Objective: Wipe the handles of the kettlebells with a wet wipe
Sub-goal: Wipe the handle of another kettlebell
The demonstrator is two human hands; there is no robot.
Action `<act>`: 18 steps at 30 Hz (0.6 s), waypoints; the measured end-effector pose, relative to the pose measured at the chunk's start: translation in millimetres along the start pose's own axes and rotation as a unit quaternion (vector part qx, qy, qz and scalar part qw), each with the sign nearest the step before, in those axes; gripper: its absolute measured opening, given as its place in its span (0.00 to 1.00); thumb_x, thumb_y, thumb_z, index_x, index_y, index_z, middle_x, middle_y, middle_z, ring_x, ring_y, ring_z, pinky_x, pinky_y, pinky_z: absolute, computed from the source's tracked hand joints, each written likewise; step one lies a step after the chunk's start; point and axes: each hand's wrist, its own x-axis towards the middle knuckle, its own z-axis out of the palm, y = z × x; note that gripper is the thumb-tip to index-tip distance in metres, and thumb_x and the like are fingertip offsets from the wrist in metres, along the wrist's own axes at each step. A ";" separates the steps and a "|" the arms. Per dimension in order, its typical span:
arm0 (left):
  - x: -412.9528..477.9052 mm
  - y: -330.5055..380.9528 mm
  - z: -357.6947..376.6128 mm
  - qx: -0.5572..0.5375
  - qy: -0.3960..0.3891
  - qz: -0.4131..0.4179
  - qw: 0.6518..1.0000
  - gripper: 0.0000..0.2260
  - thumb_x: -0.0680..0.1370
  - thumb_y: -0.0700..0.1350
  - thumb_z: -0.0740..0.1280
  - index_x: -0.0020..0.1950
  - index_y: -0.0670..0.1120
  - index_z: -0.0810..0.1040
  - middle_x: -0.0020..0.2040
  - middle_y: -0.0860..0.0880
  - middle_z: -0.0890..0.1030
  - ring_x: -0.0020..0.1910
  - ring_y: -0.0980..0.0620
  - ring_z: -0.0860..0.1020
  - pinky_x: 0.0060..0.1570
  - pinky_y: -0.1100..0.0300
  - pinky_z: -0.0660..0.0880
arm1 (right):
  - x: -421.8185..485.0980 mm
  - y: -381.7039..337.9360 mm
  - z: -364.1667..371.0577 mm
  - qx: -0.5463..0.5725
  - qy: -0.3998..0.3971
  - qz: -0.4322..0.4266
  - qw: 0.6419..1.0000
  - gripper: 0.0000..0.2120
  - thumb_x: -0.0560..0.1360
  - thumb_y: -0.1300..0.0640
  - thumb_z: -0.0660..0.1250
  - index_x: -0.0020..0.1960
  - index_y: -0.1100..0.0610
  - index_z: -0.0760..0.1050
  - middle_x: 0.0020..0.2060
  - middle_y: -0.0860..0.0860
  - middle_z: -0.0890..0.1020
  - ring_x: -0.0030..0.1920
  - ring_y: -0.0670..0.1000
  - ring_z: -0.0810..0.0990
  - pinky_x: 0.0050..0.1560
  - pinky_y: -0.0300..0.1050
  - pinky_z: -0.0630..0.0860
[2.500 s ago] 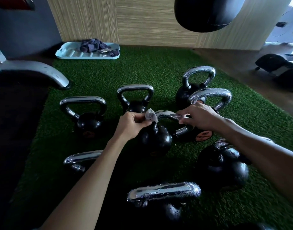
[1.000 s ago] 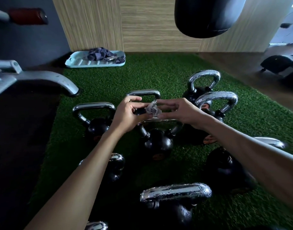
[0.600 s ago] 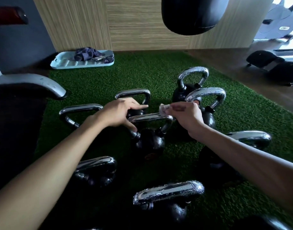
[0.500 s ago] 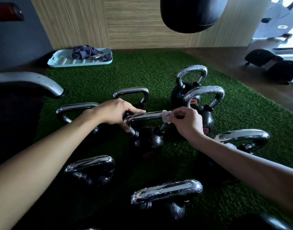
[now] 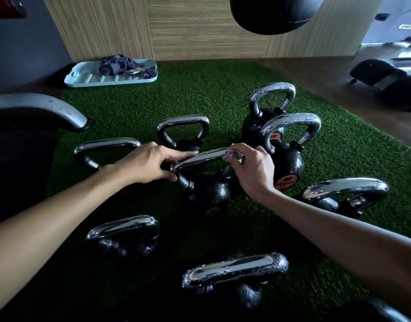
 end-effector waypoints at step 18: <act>95.5 58.6 -38.2 0.032 -0.153 -0.049 0.987 0.29 0.74 0.60 0.74 0.73 0.68 0.69 0.52 0.60 0.86 0.27 0.64 0.74 0.35 0.64 0.71 | 34.9 22.4 37.7 0.318 0.000 0.354 0.880 0.11 0.68 0.48 0.82 0.43 0.48 0.81 0.42 0.44 0.86 0.40 0.41 0.82 0.38 0.38 0.76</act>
